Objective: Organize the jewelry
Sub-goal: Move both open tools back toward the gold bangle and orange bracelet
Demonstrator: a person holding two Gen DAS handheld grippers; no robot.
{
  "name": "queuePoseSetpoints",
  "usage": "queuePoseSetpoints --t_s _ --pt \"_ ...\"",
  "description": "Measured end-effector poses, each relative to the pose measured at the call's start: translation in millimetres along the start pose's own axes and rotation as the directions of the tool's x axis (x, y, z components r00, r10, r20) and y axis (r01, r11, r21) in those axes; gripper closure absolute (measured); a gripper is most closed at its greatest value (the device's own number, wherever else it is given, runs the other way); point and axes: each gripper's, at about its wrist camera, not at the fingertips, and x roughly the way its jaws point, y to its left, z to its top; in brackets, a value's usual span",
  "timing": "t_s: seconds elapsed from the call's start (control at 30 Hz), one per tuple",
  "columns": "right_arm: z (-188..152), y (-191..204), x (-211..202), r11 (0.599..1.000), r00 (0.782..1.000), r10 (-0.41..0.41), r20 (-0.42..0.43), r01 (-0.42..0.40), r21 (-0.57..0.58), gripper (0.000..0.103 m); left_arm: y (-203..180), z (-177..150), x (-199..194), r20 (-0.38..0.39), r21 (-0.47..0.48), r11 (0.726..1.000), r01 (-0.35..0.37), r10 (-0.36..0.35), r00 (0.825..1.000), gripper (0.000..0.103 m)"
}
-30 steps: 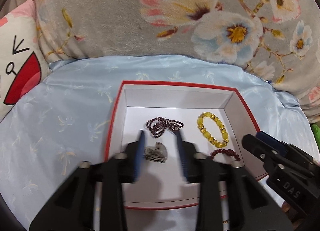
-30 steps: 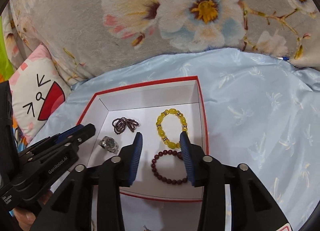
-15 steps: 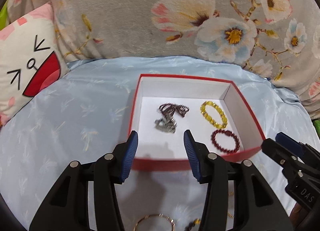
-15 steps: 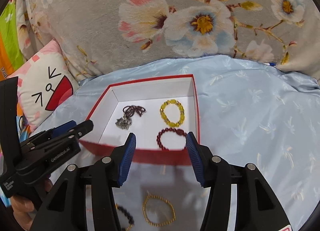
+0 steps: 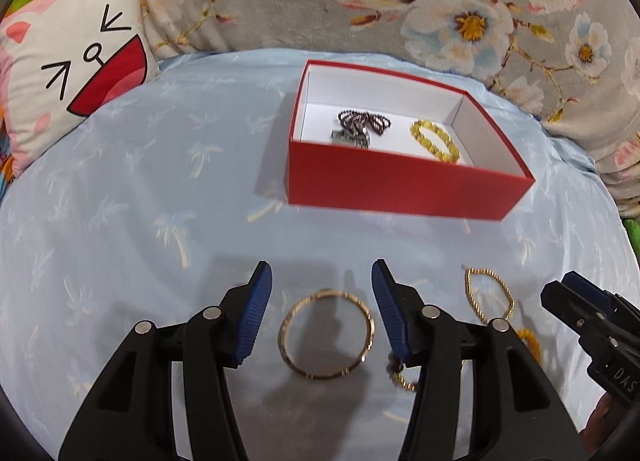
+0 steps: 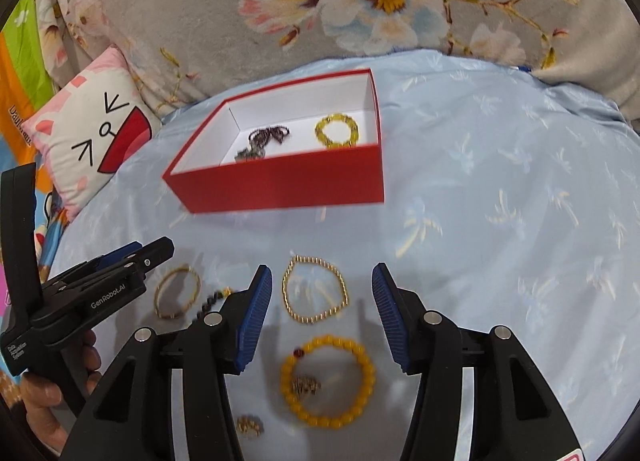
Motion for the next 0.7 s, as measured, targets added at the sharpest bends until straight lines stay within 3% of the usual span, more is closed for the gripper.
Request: queuePoseSetpoints --t_s 0.37,0.6,0.7 --pt "-43 -4 -8 1.0 0.998 -0.023 -0.056 0.023 -0.002 0.052 4 -41 -8 -0.036 0.021 1.0 0.001 0.0 0.999 0.05" --pt "-53 -6 -13 1.0 0.997 -0.019 -0.069 0.02 0.008 0.052 8 -50 -10 -0.037 0.009 1.0 0.0 0.0 0.999 0.05" --pt "-55 -6 -14 1.0 0.997 -0.022 -0.069 0.023 0.004 0.052 5 -51 -11 -0.032 0.016 1.0 0.005 -0.004 0.999 0.041"
